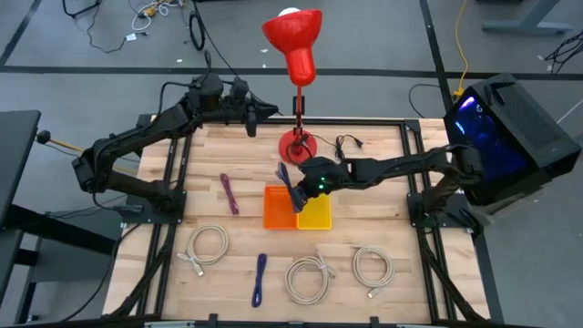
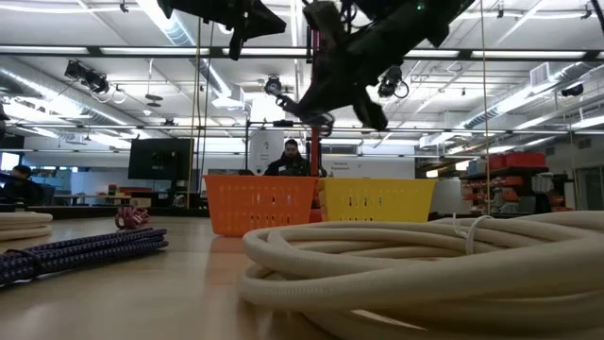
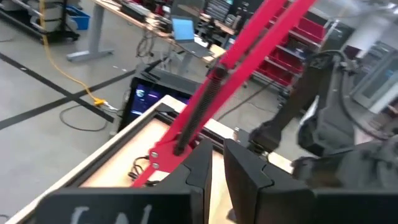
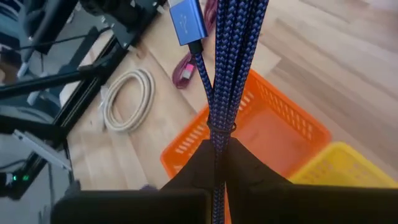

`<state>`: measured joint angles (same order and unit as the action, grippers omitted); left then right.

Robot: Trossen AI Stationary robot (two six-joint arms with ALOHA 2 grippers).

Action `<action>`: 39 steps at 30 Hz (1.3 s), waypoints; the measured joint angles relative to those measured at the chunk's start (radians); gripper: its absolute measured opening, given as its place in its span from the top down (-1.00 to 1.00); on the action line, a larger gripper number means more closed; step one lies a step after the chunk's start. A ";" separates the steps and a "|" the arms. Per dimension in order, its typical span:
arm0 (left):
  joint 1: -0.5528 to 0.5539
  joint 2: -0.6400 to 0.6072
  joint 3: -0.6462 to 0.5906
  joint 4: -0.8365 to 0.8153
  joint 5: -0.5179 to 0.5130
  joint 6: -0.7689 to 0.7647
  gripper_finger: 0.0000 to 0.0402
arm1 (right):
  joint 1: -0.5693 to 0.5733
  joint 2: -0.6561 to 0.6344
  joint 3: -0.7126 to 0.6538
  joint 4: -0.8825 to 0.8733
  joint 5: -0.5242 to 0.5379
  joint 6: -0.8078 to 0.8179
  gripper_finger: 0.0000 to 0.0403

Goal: Pick & Place USB Port
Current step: Put the top blue and black charger cable into the orange bin

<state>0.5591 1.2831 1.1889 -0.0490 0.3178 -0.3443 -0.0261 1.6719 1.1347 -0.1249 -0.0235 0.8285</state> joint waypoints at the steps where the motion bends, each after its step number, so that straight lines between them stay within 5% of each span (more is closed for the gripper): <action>1: 0.000 0.000 0.000 0.000 0.001 0.000 0.76 | 0.001 0.016 0.000 0.024 0.000 0.009 0.95; 14: 0.000 0.000 0.000 0.012 0.002 0.042 0.76 | 0.043 0.190 0.144 0.059 -0.046 -0.012 0.95; 32: -0.003 -0.001 0.000 0.055 -0.006 -0.038 0.76 | 0.056 0.185 0.146 -0.037 -0.073 -0.077 0.95; 39: -0.003 -0.001 0.000 0.057 -0.006 -0.038 0.76 | 0.056 0.185 0.146 -0.039 -0.071 -0.062 0.74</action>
<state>0.5564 1.2819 1.1892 0.0082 0.3115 -0.3820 0.0299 1.8565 1.2804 -0.1638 -0.0944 0.7670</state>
